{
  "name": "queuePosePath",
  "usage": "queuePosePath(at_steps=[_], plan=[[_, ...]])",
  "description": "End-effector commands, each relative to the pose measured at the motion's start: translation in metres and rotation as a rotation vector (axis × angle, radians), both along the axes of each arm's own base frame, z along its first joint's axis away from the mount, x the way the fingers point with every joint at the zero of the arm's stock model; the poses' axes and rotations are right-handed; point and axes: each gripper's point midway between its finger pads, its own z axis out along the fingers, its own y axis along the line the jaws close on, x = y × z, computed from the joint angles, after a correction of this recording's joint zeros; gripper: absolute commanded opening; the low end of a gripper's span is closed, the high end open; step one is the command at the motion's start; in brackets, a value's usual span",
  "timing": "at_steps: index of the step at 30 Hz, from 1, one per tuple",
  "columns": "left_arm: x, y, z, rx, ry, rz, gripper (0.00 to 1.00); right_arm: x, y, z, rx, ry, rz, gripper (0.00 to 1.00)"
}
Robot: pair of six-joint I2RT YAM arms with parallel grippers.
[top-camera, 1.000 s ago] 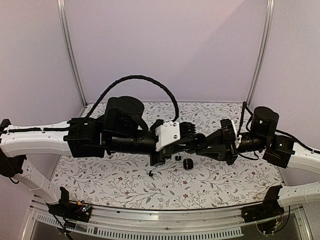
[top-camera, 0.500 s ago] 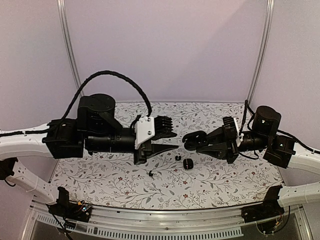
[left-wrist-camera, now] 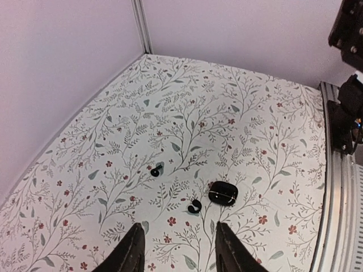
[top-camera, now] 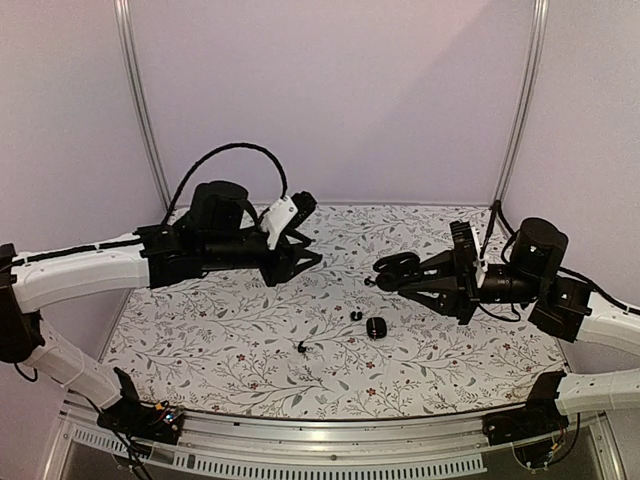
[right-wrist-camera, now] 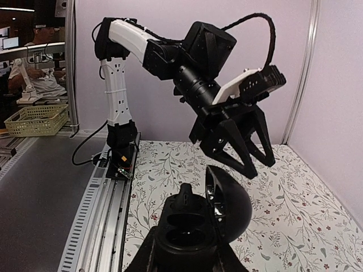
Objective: Insert the wireless bluetooth earbuds into the charging case
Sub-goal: Move the right earbud to the center of the board.
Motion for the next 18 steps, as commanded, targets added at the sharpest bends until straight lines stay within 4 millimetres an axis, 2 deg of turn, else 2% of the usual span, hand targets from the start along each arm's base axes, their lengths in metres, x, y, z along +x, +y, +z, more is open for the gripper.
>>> queuePosePath(at_steps=[1, 3, 4, 7, 13, 16, 18], plan=[[-0.014, -0.015, -0.071, 0.117, 0.124, -0.117, 0.42, 0.007, -0.012, 0.010, 0.065, 0.034, -0.056, 0.10], [-0.025, -0.025, -0.090, 0.137, 0.067, -0.190, 0.45, 0.009, -0.016, 0.007, 0.072, 0.050, -0.066, 0.10], [-0.026, -0.032, -0.091, 0.118, 0.019, -0.216, 0.46, 0.010, -0.017, 0.007, 0.076, 0.055, -0.070, 0.10], [-0.031, -0.042, -0.113, 0.085, -0.051, -0.287, 0.46, 0.011, -0.019, 0.002, 0.085, 0.067, -0.079, 0.10], [-0.018, -0.067, -0.165, 0.204, -0.066, -0.364, 0.44, 0.008, -0.020, -0.005, 0.086, 0.088, -0.069, 0.10], [-0.010, -0.073, -0.176, 0.210, -0.072, -0.376, 0.43, 0.007, -0.024, -0.004, 0.093, 0.073, -0.085, 0.11], [0.004, -0.079, -0.179, 0.202, -0.040, -0.338, 0.42, 0.007, -0.025, -0.004, 0.093, 0.073, -0.090, 0.11]])
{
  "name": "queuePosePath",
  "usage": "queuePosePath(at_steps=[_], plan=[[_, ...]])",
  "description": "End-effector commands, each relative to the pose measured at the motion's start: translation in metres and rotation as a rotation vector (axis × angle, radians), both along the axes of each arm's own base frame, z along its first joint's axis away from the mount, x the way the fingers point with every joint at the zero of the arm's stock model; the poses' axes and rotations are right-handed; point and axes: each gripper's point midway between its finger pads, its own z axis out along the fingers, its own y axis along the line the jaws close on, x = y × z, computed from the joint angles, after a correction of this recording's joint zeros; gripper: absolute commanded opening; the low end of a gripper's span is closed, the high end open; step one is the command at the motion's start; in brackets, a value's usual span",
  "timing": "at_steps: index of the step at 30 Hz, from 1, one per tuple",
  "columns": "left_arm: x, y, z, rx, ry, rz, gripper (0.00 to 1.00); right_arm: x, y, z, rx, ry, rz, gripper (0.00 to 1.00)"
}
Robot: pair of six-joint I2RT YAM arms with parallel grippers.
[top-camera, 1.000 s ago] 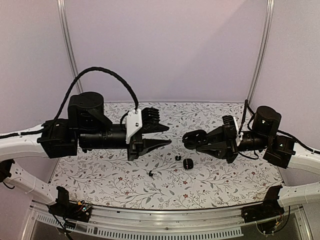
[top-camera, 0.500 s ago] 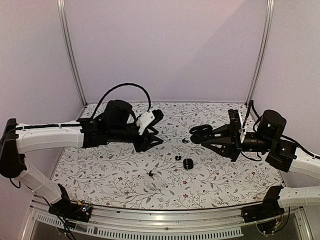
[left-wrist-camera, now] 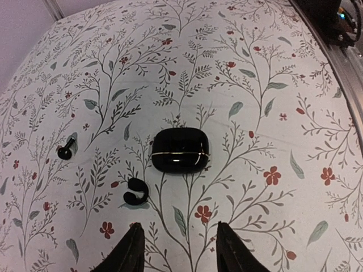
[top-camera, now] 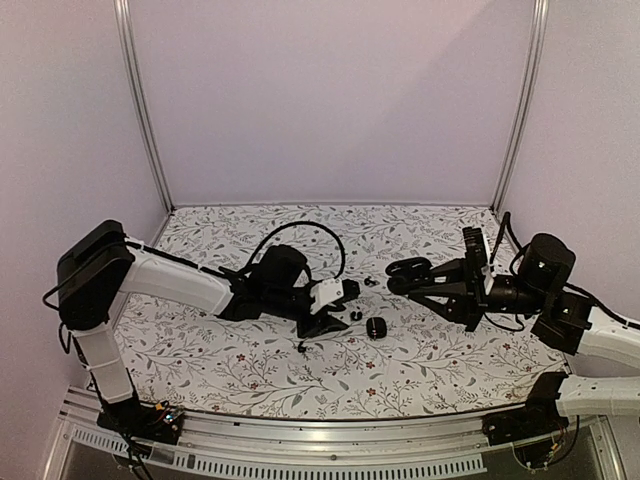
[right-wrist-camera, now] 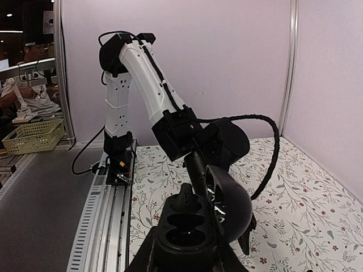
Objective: Insert the wireless bluetooth earbuds into the charging case
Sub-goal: Move the right earbud to the center of the board.
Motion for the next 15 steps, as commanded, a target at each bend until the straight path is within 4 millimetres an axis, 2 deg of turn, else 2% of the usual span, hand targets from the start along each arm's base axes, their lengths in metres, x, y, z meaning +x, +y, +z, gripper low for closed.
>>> queuePosePath(at_steps=[1, 5, 9, 15], plan=[[0.023, -0.022, 0.011, -0.049, -0.007, 0.005, 0.40, 0.000, -0.006, 0.010, 0.036, -0.022, -0.027, 0.11], [0.041, -0.025, 0.000, -0.054, 0.126, 0.181, 0.37, 0.000, -0.007, 0.011, 0.040, -0.022, -0.031, 0.11], [0.051, -0.010, -0.016, -0.045, 0.214, 0.375, 0.37, 0.000, -0.008, 0.011, 0.043, -0.025, -0.036, 0.11], [0.053, 0.003, -0.037, 0.006, 0.278, 0.542, 0.41, -0.001, -0.009, 0.011, 0.041, -0.023, -0.037, 0.11]])
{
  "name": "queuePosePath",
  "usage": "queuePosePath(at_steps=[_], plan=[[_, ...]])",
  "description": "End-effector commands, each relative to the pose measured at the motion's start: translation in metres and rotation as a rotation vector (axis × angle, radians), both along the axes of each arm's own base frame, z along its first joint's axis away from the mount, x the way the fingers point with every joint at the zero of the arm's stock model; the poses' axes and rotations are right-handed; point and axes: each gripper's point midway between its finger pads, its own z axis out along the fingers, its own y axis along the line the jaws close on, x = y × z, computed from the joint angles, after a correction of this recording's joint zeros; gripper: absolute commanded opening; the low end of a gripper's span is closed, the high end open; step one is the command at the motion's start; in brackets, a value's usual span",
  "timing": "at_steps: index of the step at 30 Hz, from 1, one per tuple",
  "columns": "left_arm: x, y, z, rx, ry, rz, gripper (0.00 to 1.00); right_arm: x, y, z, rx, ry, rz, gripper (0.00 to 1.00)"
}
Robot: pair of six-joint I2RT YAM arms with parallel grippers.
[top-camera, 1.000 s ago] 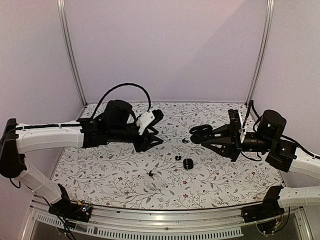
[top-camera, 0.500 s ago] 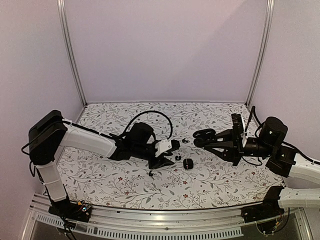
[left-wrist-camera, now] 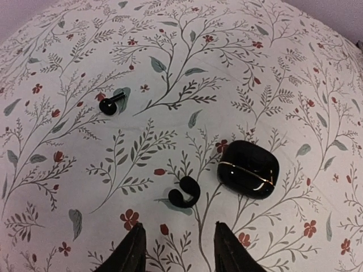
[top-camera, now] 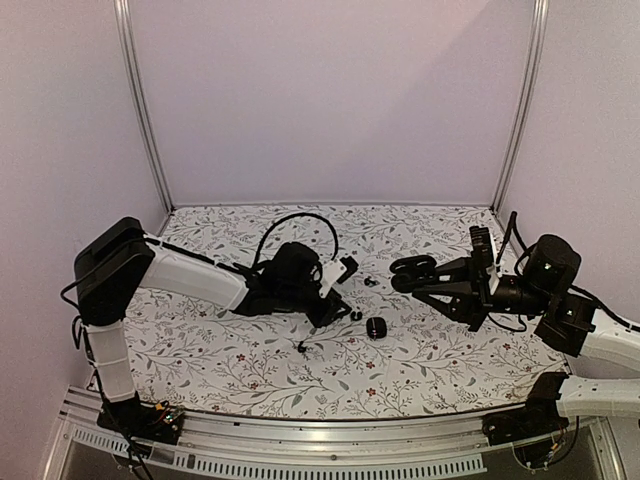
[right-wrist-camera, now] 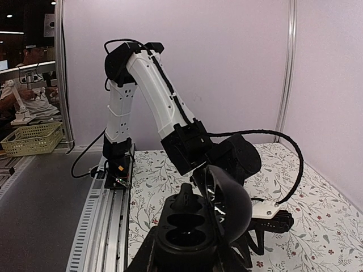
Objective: Insert the wireless bluetooth earbuds into the charging case
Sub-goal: Move the right earbud to the center of the board.
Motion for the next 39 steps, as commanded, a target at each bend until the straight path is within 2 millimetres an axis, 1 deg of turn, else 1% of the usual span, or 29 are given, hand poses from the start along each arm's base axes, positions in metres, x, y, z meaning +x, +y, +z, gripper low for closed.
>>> queuePosePath(at_steps=[1, 3, 5, 9, 11, 13, 20, 23, 27, 30, 33, 36, 39], plan=[[0.004, 0.011, -0.025, 0.046, 0.089, 0.181, 0.42, 0.002, -0.003, 0.004, 0.018, -0.002, -0.020, 0.11], [0.001, 0.009, -0.032, 0.068, 0.097, 0.200, 0.45, 0.002, -0.004, 0.003, 0.017, -0.002, -0.022, 0.11], [0.002, 0.010, -0.040, 0.096, 0.098, 0.233, 0.47, 0.002, -0.004, 0.003, 0.017, 0.000, -0.023, 0.11], [0.005, 0.004, -0.048, 0.109, 0.102, 0.280, 0.53, 0.002, -0.003, 0.002, 0.014, 0.003, -0.021, 0.12], [0.007, 0.001, -0.051, 0.112, 0.114, 0.298, 0.60, 0.001, -0.003, 0.002, 0.015, 0.003, -0.019, 0.12], [0.008, -0.004, -0.054, 0.114, 0.119, 0.298, 0.63, 0.001, -0.004, 0.003, 0.015, 0.003, -0.019, 0.12], [0.018, -0.013, -0.075, 0.167, 0.123, 0.345, 0.65, 0.002, -0.003, 0.003, 0.013, 0.000, -0.021, 0.12], [0.019, -0.003, -0.085, 0.251, 0.110, 0.372, 0.65, 0.002, -0.003, 0.003, 0.012, -0.001, -0.021, 0.12], [0.021, 0.017, -0.089, 0.335, 0.074, 0.387, 0.65, 0.002, -0.003, 0.003, 0.011, 0.000, -0.020, 0.12], [0.019, 0.029, -0.087, 0.373, 0.047, 0.366, 0.65, 0.002, -0.003, 0.003, 0.011, 0.001, -0.018, 0.12], [0.017, 0.046, -0.084, 0.411, 0.019, 0.353, 0.65, 0.002, -0.003, 0.003, 0.011, 0.001, -0.018, 0.12], [0.024, 0.070, -0.080, 0.425, 0.010, 0.386, 0.64, 0.002, -0.003, 0.003, 0.012, 0.000, -0.018, 0.12], [0.038, 0.088, -0.072, 0.394, 0.010, 0.432, 0.64, 0.002, -0.002, 0.002, 0.009, 0.001, -0.017, 0.12]])
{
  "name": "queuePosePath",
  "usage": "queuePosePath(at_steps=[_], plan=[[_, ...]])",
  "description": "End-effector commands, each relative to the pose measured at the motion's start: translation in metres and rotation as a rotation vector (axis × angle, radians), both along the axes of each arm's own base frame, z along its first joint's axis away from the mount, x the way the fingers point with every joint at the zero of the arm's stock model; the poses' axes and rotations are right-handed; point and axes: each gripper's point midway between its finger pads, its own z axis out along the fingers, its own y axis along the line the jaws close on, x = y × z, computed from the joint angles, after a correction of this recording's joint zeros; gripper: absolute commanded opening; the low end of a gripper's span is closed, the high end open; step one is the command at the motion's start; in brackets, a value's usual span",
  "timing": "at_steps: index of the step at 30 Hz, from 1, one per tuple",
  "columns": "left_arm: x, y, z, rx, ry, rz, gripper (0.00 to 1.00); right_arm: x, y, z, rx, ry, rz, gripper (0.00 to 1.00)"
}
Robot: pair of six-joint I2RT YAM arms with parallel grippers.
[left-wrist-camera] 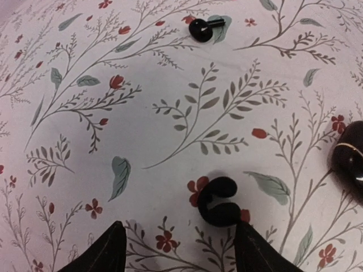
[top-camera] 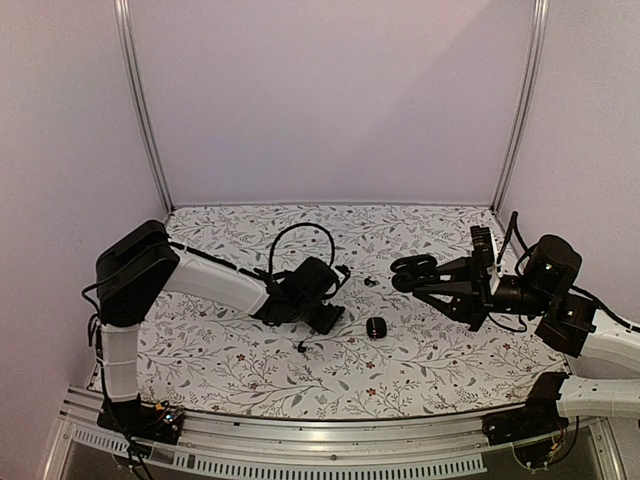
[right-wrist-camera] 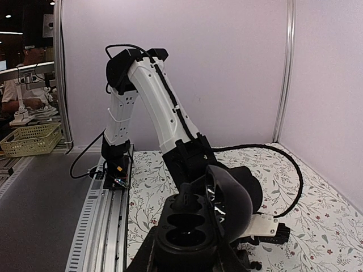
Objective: Insert the wireless bluetooth earbuds into the charging case
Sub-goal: Move the right earbud to the center of the board, then adjust the right earbud at the center of the board.
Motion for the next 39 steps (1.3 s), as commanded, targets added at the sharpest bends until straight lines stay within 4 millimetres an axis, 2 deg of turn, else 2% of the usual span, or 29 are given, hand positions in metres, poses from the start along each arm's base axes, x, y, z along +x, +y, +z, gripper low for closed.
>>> queuePosePath(at_steps=[1, 5, 8, 12, 15, 20, 24, 29, 32, 39], plan=[[0.013, 0.058, -0.016, 0.119, 0.030, 0.068, 0.64, 0.002, -0.001, 0.001, 0.008, 0.003, -0.009, 0.12], [0.022, 0.064, -0.011, 0.085, 0.037, 0.090, 0.63, 0.002, -0.001, 0.001, 0.005, 0.005, -0.009, 0.12], [0.012, 0.054, -0.002, 0.002, 0.056, 0.048, 0.61, 0.002, -0.001, 0.000, 0.005, 0.006, -0.009, 0.12], [-0.003, 0.034, 0.036, -0.208, 0.033, -0.041, 0.58, 0.002, -0.001, 0.000, 0.005, 0.006, -0.009, 0.12], [-0.005, 0.028, 0.049, -0.245, 0.023, -0.108, 0.56, 0.001, -0.001, 0.001, 0.005, 0.004, -0.007, 0.12], [-0.011, 0.019, 0.047, -0.209, 0.099, -0.322, 0.57, 0.002, 0.000, 0.000, 0.002, 0.007, -0.005, 0.12], [0.005, 0.024, 0.045, -0.107, 0.118, -0.419, 0.57, 0.002, -0.001, 0.000, 0.003, 0.007, -0.009, 0.12], [0.041, 0.026, 0.036, 0.006, 0.101, -0.399, 0.54, 0.002, 0.000, -0.001, 0.001, 0.009, -0.006, 0.12], [0.056, 0.026, 0.025, 0.052, 0.091, -0.372, 0.53, 0.002, -0.001, 0.000, 0.003, 0.007, -0.006, 0.12], [0.064, 0.024, 0.008, 0.071, 0.094, -0.351, 0.51, 0.002, -0.001, -0.001, 0.003, 0.010, -0.007, 0.12]])
